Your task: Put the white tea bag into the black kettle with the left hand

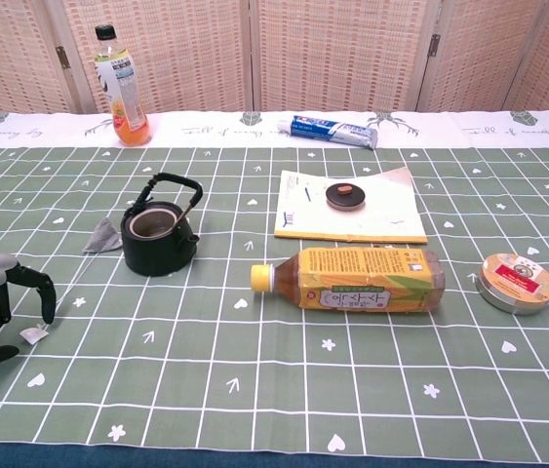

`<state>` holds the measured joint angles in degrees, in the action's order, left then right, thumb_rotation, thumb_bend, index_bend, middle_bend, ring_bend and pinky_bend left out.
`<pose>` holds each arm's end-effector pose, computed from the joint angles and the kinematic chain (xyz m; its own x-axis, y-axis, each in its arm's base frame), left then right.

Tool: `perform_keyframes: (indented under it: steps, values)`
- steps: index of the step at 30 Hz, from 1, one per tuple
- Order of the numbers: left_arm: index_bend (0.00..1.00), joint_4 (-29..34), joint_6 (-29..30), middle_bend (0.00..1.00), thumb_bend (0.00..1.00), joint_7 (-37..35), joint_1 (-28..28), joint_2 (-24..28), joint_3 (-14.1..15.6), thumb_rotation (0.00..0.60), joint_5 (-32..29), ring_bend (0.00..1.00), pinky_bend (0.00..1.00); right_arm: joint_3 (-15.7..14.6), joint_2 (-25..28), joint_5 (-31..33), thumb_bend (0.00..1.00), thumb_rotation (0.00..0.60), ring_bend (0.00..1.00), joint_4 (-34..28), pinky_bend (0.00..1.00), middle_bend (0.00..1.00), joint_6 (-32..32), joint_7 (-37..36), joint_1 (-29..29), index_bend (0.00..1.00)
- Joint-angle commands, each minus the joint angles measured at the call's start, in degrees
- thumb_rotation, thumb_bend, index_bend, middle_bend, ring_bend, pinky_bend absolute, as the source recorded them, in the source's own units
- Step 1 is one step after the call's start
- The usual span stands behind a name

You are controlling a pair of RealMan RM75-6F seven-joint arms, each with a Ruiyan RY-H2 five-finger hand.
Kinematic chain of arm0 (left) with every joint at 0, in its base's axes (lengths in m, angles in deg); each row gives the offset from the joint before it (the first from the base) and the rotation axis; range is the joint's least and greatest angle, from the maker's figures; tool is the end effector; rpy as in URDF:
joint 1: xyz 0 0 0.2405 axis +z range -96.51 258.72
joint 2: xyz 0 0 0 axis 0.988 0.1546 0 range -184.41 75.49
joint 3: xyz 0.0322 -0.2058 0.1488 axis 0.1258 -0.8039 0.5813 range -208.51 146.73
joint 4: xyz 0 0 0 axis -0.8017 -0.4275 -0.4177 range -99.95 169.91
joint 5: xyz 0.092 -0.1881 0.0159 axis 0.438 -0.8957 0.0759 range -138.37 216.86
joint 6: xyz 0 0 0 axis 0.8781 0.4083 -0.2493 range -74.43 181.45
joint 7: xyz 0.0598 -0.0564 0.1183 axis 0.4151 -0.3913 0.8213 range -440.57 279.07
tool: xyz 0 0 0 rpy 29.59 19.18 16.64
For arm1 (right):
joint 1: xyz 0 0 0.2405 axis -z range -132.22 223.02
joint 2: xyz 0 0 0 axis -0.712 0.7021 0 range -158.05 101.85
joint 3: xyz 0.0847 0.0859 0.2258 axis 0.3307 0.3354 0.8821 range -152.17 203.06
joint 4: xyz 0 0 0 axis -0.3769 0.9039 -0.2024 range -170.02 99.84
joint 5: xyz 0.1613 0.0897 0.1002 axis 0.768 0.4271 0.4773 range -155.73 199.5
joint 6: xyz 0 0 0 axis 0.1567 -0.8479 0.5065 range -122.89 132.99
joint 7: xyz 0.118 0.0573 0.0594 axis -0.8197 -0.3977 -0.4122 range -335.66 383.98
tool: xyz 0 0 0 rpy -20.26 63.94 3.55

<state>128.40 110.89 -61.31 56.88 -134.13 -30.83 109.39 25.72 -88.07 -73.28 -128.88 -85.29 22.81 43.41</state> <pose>-0.2519 0.2382 0.0057 0.4571 0.4435 0.7710 0.8894 -0.2343 -0.3925 -0.2970 -0.1548 0.1759 0.4198 0.0233 0.9073 -0.8996 -0.1217 0.4194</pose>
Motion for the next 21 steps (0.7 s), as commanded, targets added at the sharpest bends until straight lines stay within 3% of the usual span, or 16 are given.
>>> perform_keyframes:
  steps: [1,21]
  values:
    - [0.43,-0.57,-0.3,1.0,0.29,-0.62,-0.24,-0.25,-0.11,0.6,-0.19,1.0,1.0,-0.01,0.01,0.05,0.54,0.6,0.0,-0.02,0.0,0.0,0.1,0.06,-0.01,0.0]
    - [0.46,-3.72,-2.58,1.0,0.29,-2.77,-2.18,-1.3,-0.17,0.6,-0.43,1.0,1.0,0.18,0.2,0.37,0.54,0.6,0.0,-0.12,0.0,0.0,-0.03,0.15,0.15,0.0]
